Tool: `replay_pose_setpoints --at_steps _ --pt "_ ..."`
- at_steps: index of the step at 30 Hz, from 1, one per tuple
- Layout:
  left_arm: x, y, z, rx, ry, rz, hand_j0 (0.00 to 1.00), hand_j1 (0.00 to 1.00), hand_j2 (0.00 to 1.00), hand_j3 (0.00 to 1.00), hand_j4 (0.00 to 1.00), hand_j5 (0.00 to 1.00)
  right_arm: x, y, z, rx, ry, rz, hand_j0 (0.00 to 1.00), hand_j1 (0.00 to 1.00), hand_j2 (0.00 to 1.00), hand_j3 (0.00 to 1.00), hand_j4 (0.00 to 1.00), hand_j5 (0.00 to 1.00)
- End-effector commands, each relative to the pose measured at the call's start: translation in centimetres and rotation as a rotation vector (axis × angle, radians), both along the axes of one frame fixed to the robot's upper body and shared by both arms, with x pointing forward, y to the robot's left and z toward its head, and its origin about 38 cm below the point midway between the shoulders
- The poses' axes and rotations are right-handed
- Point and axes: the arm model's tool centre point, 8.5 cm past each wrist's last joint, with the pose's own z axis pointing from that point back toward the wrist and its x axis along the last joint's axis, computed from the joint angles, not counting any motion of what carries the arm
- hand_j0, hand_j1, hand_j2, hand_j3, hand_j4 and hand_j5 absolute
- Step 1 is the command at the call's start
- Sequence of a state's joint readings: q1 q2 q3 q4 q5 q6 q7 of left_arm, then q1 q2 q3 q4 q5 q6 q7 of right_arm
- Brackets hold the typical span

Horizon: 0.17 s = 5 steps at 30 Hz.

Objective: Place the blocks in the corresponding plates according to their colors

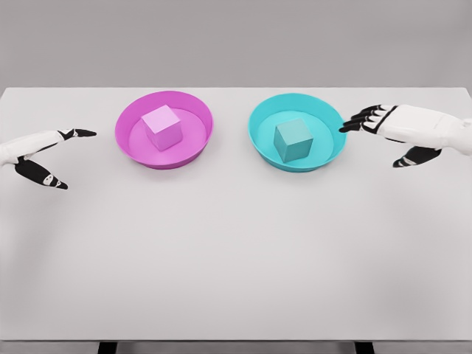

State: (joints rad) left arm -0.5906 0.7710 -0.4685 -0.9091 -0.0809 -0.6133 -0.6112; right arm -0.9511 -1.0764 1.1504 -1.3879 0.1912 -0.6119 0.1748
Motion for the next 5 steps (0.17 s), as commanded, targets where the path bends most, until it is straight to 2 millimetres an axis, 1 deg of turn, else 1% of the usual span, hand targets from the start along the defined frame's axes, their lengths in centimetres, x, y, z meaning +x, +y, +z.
replay_pose_setpoints --at_steps 1,5 --pt "-0.01 0.07 0.07 -0.005 0.000 0.004 1.00 1.00 1.00 1.00 1.00 1.00 -0.06 -0.07 0.23 0.006 -0.002 -0.002 1.00 1.00 1.00 1.00 1.00 1.00" --pt "0.00 0.10 0.11 -0.006 -0.001 0.004 1.00 1.00 1.00 1.00 1.00 1.00 -0.06 -0.07 0.23 0.006 -0.002 -0.002 1.00 1.00 1.00 1.00 1.00 1.00"
